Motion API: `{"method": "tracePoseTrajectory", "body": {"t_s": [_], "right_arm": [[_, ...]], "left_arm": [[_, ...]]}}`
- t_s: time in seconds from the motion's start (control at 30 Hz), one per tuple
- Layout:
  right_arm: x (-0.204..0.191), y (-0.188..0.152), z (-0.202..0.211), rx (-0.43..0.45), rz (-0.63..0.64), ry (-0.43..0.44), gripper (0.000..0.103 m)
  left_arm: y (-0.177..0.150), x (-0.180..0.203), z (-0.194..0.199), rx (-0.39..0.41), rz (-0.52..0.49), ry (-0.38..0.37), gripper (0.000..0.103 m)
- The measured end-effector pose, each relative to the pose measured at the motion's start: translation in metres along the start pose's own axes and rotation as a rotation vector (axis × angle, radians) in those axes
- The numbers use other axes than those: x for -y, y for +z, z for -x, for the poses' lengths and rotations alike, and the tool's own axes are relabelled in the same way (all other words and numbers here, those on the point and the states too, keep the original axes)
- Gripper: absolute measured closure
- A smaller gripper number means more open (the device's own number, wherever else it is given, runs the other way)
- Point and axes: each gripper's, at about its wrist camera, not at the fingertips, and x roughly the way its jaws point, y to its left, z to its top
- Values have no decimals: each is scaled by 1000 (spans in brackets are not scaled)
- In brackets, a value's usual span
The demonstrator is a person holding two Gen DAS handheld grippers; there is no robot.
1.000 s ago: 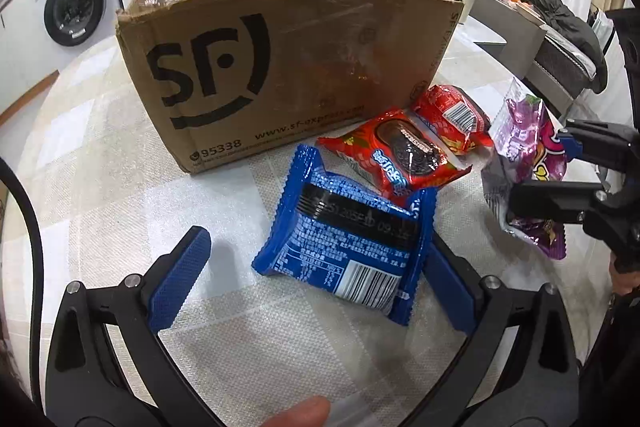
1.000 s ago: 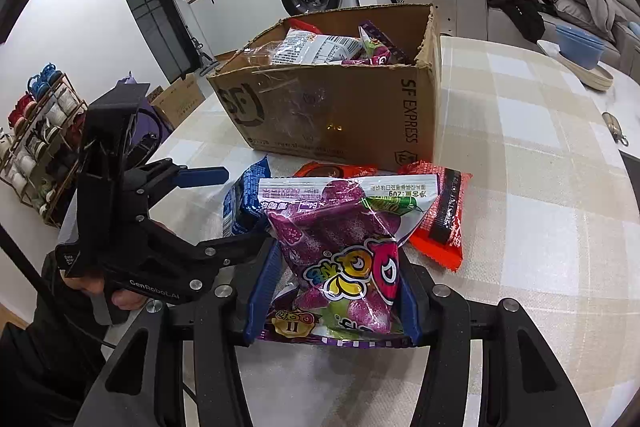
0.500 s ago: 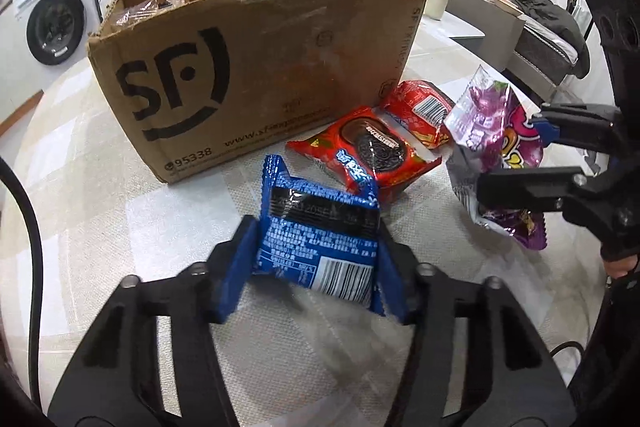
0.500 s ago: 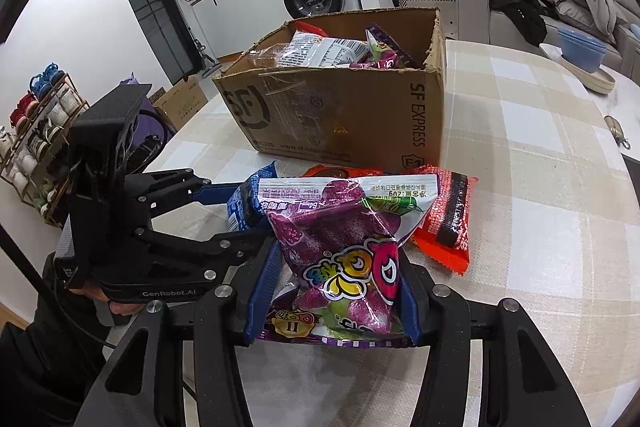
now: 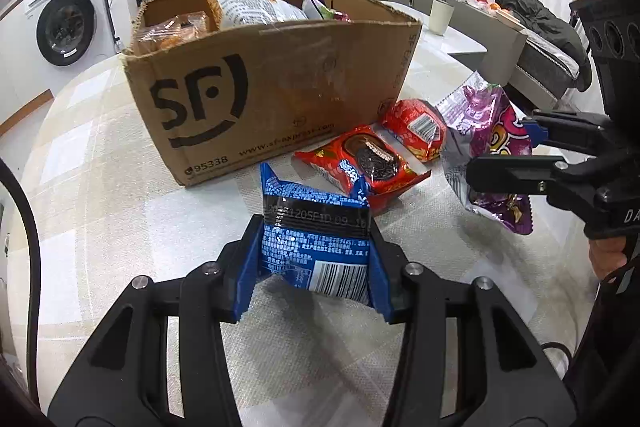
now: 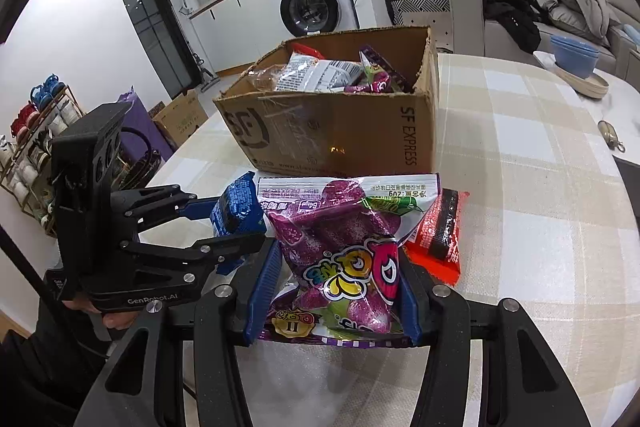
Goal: Organize snacks
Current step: 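Grasp the purple candy bag with the right tool while the left tool grasps the blue biscuit pack, then lift the candy bag with the right tool while the left tool lifts the blue pack toward the box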
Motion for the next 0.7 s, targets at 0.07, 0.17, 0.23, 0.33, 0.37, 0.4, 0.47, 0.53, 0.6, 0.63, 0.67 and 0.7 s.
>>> {"method": "tracePoseTrajectory", "body": {"t_s": [0.07,0.17,0.23,0.33,0.37,0.4,0.47,0.53,0.6,0.63,0.67,0.7], "right_arm": [[-2,0,0,7,3,-6,50],[-5,1,-2,15,-1,-9,50],[-7,1,-3,18,-7,-11,50],[-7,3,-1,31,-24,-8,50],[-7,3,-1,34,-24,-12,50],[-7,3,1,41,-23,-17,50],[-5,4,1,44,-29,-20,50],[-1,4,1,46,-44,-22,50],[2,5,2,50,-59,-23,50],[4,5,3,55,-66,-23,50],[4,5,4,60,-71,-23,50],[5,5,5,64,-74,-22,50]], "left_arm": [[-2,-2,8,10,10,0,59],[-2,-6,20,27,30,1,59],[-2,-7,28,39,41,14,59],[-4,-15,39,48,55,26,59],[-4,-17,43,51,62,31,59],[-4,-19,46,54,68,36,59],[-1,-20,49,59,76,44,59],[0,-21,54,68,80,53,59],[0,-22,60,74,80,58,59],[0,-22,62,79,79,60,59],[0,-20,64,84,79,61,59],[-1,-21,67,87,78,61,59]]}}
